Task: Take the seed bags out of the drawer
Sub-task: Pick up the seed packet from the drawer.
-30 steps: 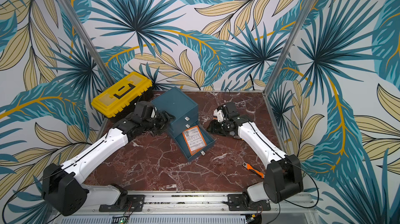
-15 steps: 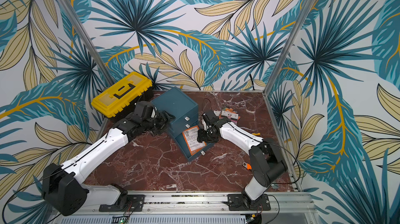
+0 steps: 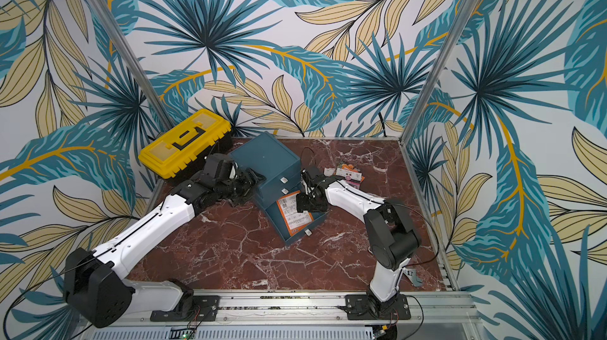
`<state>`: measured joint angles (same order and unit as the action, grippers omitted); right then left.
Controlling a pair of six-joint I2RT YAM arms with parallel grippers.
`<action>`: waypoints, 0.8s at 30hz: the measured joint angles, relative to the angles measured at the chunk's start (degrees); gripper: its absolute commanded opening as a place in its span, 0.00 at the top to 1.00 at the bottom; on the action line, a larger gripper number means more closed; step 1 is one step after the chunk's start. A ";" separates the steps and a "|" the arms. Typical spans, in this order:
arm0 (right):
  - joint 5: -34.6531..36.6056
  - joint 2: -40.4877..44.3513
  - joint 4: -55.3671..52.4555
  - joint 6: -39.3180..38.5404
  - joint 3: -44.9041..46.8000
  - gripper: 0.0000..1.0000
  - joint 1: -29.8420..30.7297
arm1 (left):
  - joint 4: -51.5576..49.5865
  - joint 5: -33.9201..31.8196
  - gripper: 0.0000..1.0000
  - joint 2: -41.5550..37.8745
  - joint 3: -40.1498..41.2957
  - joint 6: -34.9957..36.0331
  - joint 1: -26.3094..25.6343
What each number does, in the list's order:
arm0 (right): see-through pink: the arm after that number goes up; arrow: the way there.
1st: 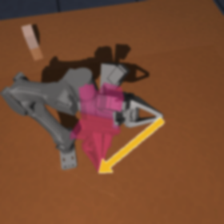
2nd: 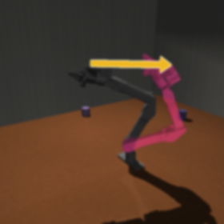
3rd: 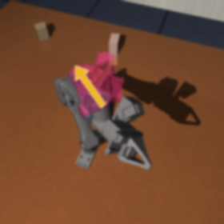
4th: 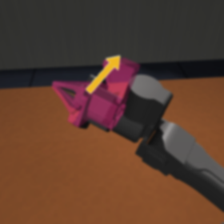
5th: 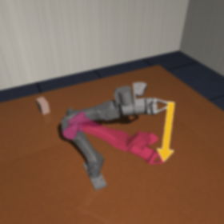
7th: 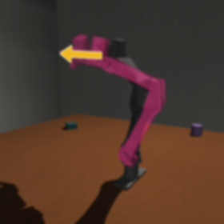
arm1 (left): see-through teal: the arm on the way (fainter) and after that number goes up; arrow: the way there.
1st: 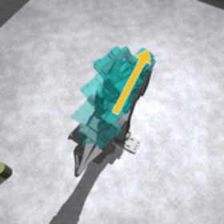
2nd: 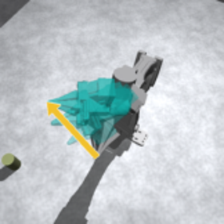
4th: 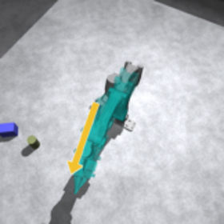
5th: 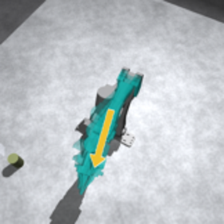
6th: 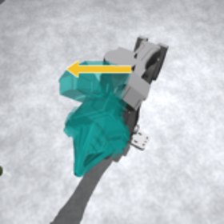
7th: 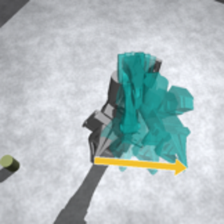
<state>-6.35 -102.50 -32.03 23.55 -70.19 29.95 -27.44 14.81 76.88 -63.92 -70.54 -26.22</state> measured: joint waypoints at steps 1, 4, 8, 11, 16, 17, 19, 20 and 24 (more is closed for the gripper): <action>0.09 -0.35 0.22 0.15 0.00 0.33 0.02 | -0.02 -0.02 0.29 0.00 0.00 0.00 0.00; 0.48 -1.33 0.68 0.81 -0.04 0.33 0.28 | 0.00 0.00 0.29 0.00 0.00 0.00 0.00; 1.05 -2.25 1.03 1.86 -0.31 0.32 0.76 | 0.00 0.04 0.29 0.00 0.00 0.00 0.00; 1.49 -3.21 1.97 2.71 -0.55 0.32 1.03 | -0.02 0.24 0.29 0.00 0.00 0.02 0.00; 3.10 -4.50 2.58 3.89 -0.57 0.32 1.25 | -0.09 0.61 0.29 0.00 0.00 0.04 0.00; 3.50 -4.57 2.71 4.11 -0.57 0.32 1.31 | -0.13 0.66 0.29 0.00 0.00 0.07 0.00; 4.24 -4.59 2.99 4.57 -0.57 0.31 1.44 | -0.17 0.68 0.29 0.00 0.00 0.11 0.00; 4.70 -4.59 3.26 4.79 -0.57 0.31 1.53 | -0.20 0.70 0.29 0.00 0.00 0.13 0.00; 6.29 -4.70 3.65 5.62 -0.57 0.31 2.01 | -0.24 0.85 0.29 -0.02 0.00 0.20 0.00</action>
<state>-0.05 -107.20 -28.38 29.17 -70.76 31.97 -27.68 15.66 76.86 -63.92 -70.35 -26.22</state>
